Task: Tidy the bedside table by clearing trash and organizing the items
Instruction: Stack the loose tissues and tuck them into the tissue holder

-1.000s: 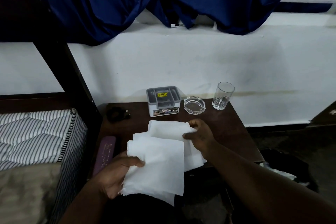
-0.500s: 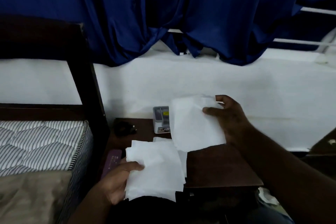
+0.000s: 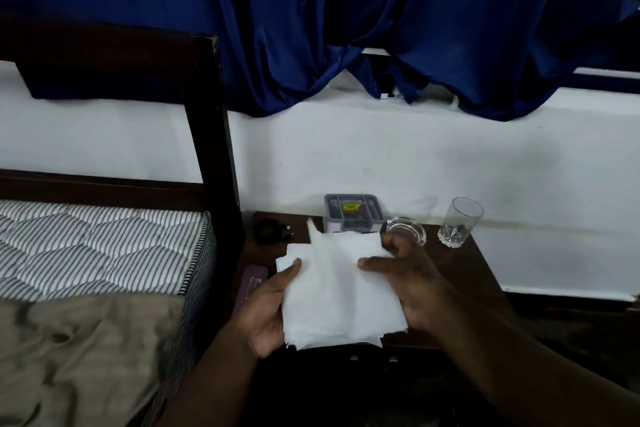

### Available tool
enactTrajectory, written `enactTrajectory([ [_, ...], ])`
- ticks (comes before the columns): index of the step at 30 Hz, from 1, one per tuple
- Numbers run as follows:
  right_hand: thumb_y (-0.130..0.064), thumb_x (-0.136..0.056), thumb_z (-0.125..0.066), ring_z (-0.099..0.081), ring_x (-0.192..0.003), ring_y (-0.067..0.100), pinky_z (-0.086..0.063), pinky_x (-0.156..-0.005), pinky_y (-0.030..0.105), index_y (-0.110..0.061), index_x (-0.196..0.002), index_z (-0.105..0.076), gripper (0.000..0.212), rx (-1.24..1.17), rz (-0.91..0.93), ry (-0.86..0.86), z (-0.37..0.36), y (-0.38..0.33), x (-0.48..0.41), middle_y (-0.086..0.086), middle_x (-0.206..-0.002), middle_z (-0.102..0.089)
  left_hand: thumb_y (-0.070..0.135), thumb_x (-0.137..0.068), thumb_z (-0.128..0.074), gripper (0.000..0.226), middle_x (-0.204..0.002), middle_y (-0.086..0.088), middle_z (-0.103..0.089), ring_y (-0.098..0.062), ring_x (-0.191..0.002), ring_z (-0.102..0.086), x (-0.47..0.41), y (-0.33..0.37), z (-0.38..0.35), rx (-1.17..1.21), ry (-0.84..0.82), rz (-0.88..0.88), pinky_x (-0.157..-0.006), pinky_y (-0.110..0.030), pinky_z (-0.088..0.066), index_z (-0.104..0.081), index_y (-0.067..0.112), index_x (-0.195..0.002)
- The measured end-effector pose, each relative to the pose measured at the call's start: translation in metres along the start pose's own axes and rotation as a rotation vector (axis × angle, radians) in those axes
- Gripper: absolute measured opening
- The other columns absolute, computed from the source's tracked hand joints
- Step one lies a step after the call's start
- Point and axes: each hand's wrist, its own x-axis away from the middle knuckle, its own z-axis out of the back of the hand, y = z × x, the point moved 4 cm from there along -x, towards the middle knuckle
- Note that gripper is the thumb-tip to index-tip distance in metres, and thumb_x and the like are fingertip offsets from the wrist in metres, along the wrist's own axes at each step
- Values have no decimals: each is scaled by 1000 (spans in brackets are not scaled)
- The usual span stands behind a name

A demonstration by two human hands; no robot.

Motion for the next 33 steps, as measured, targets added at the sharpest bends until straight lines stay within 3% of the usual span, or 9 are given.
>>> enactTrajectory([
  [7, 10, -75, -76, -72, -88, 32, -60, -82, 48, -4, -107, -65, 37, 208, 103, 103, -5, 9, -14, 18, -105, -74, 82, -90, -40, 86, -147, -18, -58, -36, -136, -56, -5, 3, 6, 28, -15, -23, -112, -51, -45, -60, 16, -142],
  [9, 8, -75, -77, -73, -93, 34, -61, -85, 50, -4, -106, -65, 36, 260, 117, 118, -3, 11, -20, 15, -104, -75, 70, -96, -45, 74, -143, -19, -61, -34, -131, -60, -7, 1, 8, 10, 6, -21, -110, -49, -48, -64, 13, -139],
  [11, 3, -74, -79, -73, -96, 35, -59, -88, 53, -6, -104, -65, 34, 321, 127, 103, -3, 15, -26, 13, -104, -74, 35, -100, -59, 45, -134, -22, -67, -35, -118, -69, -9, -3, 7, -59, 26, 3, -97, -45, -58, -68, 4, -131],
  [14, -15, -75, -83, -72, -91, 25, -59, -85, 42, -14, -101, -67, 31, 396, 148, 112, 3, 18, -39, 7, -97, -75, -2, -86, -62, 38, -119, -26, -73, -39, -99, -75, -10, -3, 15, -181, 159, -15, -85, -46, -63, -68, -5, -124],
  [17, -20, -79, -76, -70, -77, 29, -57, -77, 45, -16, -85, -69, 10, 460, 187, 295, 29, 20, -59, 10, -80, -72, -8, -83, -62, 39, -116, -29, -73, -40, -94, -74, -8, -5, 23, -242, 245, 1, -81, -47, -63, -67, -6, -122],
  [19, -11, -83, -69, -69, -84, 40, -57, -81, 50, -7, -83, -70, 5, 504, 147, 368, 49, 32, -76, 23, -88, -72, -10, -84, -61, 40, -115, -31, -72, -41, -92, -72, -5, -8, 28, -298, 284, 32, -86, -51, -59, -64, -9, -124],
  [22, -18, -89, -68, -67, -109, 31, -51, -94, 36, -6, -102, -73, 19, 842, 30, 246, 61, 68, -98, 16, -112, -72, -12, -85, -59, 37, -115, -33, -71, -43, -95, -71, -3, -15, 27, -380, 282, 92, -95, -57, -54, -67, -9, -120],
  [25, -30, -88, -74, -60, -122, 21, -42, -99, 26, -12, -122, -65, 39, 973, 21, 167, 63, 91, -104, 5, -125, -67, -14, -84, -58, 32, -111, -32, -73, -42, -88, -74, -3, -18, 24, -418, 262, 138, -74, -46, -63, -73, -5, -111],
  [33, -49, -89, -66, -40, -133, 29, -42, -106, 42, -25, -144, -48, 62, 1312, 185, 111, 53, 92, -127, 1, -144, -45, -17, -86, -56, 30, -91, -27, -77, -35, -68, -77, -12, -23, 24, -469, 217, 194, -50, -33, -59, -81, 0, -85],
])
